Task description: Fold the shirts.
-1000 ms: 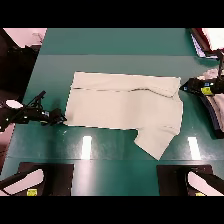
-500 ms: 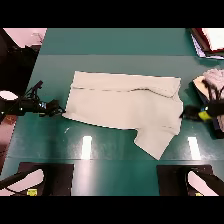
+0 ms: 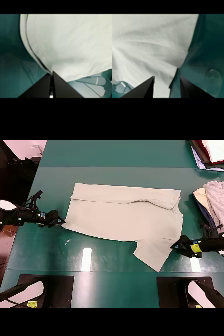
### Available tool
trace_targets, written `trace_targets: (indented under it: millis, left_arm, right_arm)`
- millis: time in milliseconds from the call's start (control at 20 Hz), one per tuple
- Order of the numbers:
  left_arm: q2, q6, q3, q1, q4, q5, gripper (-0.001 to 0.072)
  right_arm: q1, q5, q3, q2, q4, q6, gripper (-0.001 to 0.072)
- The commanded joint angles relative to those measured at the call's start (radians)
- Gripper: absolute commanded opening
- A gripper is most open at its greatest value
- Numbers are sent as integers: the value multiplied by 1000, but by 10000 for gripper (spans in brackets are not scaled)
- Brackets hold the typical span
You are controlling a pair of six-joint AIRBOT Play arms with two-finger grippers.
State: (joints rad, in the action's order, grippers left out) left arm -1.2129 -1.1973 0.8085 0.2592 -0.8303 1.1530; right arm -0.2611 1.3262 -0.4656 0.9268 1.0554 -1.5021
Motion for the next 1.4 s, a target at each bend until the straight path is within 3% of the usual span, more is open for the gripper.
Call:
trace_targets:
  millis: [0,200,250,400,450,650,850,1100,1250,1350]
  left_arm:
    - [1,1,2,0,0,10,23]
    - [1,1,2,0,0,11,23]
    - [1,1,2,0,0,11,24]
    - [1,2,2,0,0,14,23]
    - [1,4,2,0,-1,16,23]
    - [73,8,2,0,-45,23,21]
    - [233,-11,-9,0,-213,132,22]
    - [483,-116,-185,-15,-285,280,22]
    - [568,-194,-253,-103,-269,351,22]
    - [566,-224,-211,-154,-267,311,22]
  right_arm:
    - [-13,-53,59,-3,-32,0,358]
    - [-13,-83,93,-3,-35,0,357]
    - [-13,-90,93,-3,-36,0,329]
    - [-13,-115,90,-4,-37,2,148]
    - [-13,-112,86,-4,-35,17,17]
    - [-13,-10,-29,-5,-25,47,18]
    - [-13,157,-198,-8,76,48,17]
    - [-11,307,-257,-190,269,48,17]
    - [-11,311,-259,-315,270,37,16]
    - [-11,273,-276,-344,242,33,16]
